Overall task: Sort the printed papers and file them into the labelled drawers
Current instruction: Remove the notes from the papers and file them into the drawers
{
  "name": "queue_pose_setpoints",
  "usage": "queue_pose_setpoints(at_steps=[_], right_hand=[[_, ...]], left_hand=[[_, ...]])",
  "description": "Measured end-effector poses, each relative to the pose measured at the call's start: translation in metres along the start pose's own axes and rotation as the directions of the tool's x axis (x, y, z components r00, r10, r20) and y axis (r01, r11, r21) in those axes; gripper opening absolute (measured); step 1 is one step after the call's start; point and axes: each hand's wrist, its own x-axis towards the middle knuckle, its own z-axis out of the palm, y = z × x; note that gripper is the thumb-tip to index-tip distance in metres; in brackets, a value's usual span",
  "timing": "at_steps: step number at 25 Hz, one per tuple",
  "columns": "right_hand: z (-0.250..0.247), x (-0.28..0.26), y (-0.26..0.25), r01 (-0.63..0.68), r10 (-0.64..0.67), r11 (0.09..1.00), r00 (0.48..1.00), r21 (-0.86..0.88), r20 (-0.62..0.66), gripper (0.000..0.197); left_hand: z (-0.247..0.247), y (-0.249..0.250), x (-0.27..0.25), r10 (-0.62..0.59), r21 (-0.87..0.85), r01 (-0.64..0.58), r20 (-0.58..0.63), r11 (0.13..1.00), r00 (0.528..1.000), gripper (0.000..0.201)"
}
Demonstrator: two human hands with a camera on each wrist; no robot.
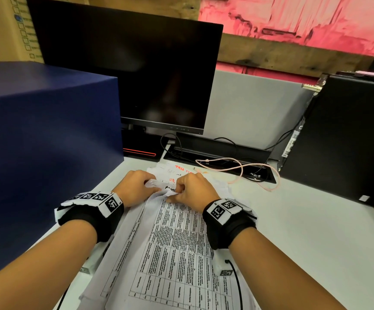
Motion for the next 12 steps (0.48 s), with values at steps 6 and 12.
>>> queue_pose_setpoints(at_steps=[6,12], right_hand=[[0.001,0.001,0.002,0.107,-0.109,0.988,0.994,-0.111,-0.014,0.027],[-0.004,-0.003,0.003,0.072,-0.072,0.997,0.994,-0.003,-0.079,0.026]], left_hand=[[-0.004,0.007,-0.008,0.072,-0.132,-0.072,-0.002,0.989,0.997,0.054],[-0.015,0.029,-0.023,-0.004,-0.269,0.034,0.113,0.962,0.994,0.045]])
